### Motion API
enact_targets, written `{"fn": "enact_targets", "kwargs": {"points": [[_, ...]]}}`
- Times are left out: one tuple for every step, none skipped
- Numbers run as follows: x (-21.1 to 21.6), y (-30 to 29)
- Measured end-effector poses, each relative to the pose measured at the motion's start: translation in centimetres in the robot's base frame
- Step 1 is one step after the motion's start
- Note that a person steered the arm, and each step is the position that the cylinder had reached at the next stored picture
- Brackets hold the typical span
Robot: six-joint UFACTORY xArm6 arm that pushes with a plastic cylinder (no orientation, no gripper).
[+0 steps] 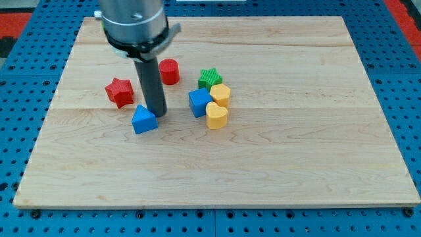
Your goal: Separate the group of blocks
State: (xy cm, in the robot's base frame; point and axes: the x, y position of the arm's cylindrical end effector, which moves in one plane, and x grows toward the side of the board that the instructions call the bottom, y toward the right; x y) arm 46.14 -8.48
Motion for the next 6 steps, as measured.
{"fn": "enact_targets", "kwargs": {"points": [[0.5,1.1],[-1.0,2.3],[-1.7,3.6],[-0.5,4.0],[0.5,4.0],[-2.2,6.8]]}}
